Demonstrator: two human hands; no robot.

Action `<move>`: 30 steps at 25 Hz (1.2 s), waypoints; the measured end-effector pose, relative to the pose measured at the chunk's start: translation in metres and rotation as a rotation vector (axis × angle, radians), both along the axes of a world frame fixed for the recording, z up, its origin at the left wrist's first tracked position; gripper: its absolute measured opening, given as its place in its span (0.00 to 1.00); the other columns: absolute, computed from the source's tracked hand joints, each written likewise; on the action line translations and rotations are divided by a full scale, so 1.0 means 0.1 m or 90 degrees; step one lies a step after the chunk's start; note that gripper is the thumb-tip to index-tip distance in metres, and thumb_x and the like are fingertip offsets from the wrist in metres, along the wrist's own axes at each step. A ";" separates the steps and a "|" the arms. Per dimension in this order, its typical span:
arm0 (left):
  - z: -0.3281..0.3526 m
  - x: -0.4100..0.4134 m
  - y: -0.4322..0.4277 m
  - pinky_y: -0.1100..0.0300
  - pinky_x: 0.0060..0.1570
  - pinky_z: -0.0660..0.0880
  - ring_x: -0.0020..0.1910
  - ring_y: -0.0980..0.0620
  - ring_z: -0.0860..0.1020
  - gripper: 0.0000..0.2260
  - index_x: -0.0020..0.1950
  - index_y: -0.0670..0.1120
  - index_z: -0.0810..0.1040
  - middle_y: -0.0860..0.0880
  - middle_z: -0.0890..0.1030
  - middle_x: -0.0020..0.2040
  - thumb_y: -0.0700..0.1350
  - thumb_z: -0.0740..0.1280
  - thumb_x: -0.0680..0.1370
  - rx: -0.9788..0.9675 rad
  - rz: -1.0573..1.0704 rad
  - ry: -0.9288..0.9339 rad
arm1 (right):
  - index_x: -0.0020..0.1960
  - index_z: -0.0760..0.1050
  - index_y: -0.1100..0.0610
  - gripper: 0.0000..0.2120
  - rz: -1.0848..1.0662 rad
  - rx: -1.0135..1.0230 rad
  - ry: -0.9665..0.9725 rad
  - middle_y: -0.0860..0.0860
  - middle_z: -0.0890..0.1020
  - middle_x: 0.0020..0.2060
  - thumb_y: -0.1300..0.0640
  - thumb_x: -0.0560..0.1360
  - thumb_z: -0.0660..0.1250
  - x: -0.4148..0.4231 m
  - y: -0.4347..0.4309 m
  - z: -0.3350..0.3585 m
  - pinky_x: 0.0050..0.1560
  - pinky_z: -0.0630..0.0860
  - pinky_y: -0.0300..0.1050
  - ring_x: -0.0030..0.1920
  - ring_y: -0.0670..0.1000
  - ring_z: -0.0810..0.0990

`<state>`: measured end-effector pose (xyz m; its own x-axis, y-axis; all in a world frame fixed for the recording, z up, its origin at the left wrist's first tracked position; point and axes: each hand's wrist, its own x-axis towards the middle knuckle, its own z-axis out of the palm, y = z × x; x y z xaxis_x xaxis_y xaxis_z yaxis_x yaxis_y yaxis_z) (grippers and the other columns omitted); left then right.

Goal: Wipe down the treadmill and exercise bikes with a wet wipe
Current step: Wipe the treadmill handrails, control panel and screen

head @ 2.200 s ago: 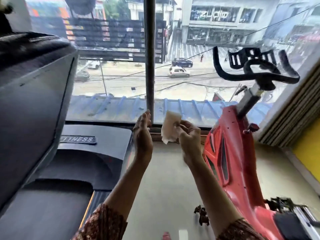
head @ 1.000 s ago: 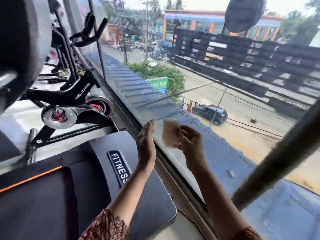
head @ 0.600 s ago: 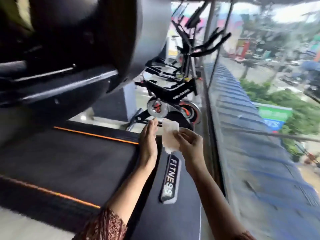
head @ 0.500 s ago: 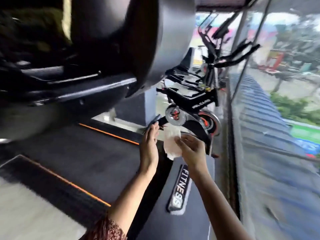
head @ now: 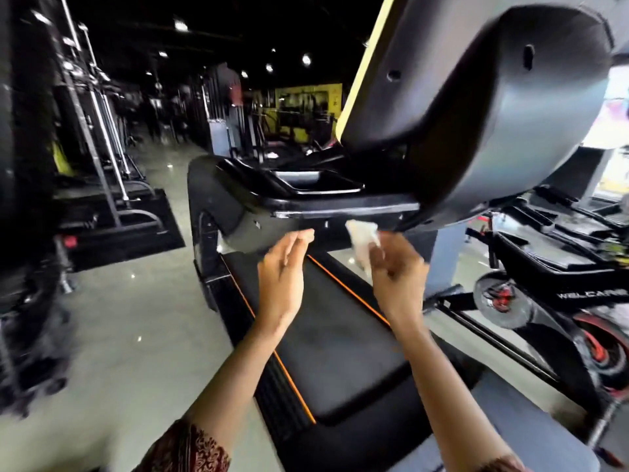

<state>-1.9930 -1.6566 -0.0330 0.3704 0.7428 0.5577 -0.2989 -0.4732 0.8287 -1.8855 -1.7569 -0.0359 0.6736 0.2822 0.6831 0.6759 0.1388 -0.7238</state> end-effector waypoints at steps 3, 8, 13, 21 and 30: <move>0.22 0.00 0.36 0.63 0.59 0.71 0.56 0.57 0.78 0.15 0.53 0.51 0.80 0.56 0.82 0.52 0.56 0.59 0.75 0.148 0.059 0.025 | 0.60 0.77 0.64 0.15 -0.160 0.033 -0.239 0.55 0.82 0.53 0.68 0.76 0.60 0.25 0.37 0.42 0.60 0.70 0.33 0.56 0.50 0.80; 0.21 0.11 0.86 0.56 0.66 0.65 0.64 0.45 0.74 0.18 0.60 0.39 0.78 0.44 0.79 0.60 0.50 0.58 0.79 0.406 0.192 0.112 | 0.68 0.71 0.64 0.22 -0.061 -0.201 -0.280 0.59 0.71 0.68 0.57 0.78 0.51 0.21 0.95 0.19 0.73 0.54 0.51 0.72 0.61 0.63; 0.16 0.29 1.05 0.51 0.71 0.58 0.67 0.42 0.71 0.19 0.63 0.37 0.76 0.40 0.76 0.64 0.47 0.58 0.79 0.517 0.231 0.151 | 0.58 0.78 0.61 0.15 -0.027 -0.075 -0.233 0.55 0.80 0.58 0.55 0.80 0.58 0.41 0.86 0.21 0.68 0.60 0.36 0.66 0.53 0.72; 0.21 0.55 0.95 0.50 0.68 0.63 0.63 0.44 0.75 0.19 0.62 0.39 0.78 0.42 0.79 0.61 0.49 0.59 0.78 0.583 0.339 0.190 | 0.40 0.80 0.60 0.12 -0.087 -0.091 -0.252 0.51 0.83 0.44 0.59 0.77 0.60 0.62 0.76 0.38 0.51 0.74 0.45 0.46 0.53 0.80; 0.16 0.63 0.89 0.52 0.69 0.62 0.63 0.45 0.76 0.17 0.60 0.39 0.79 0.43 0.81 0.57 0.47 0.60 0.78 0.528 0.370 0.146 | 0.54 0.80 0.57 0.15 -0.115 -0.304 -0.161 0.54 0.82 0.52 0.53 0.80 0.57 1.00 0.78 0.68 0.58 0.73 0.52 0.56 0.59 0.76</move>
<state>-1.9297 -1.5672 -0.0171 0.2399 0.2554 0.9366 0.2820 -0.9415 0.1845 -1.7856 -1.6786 0.0325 0.5715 0.4957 0.6540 0.8192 -0.2979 -0.4901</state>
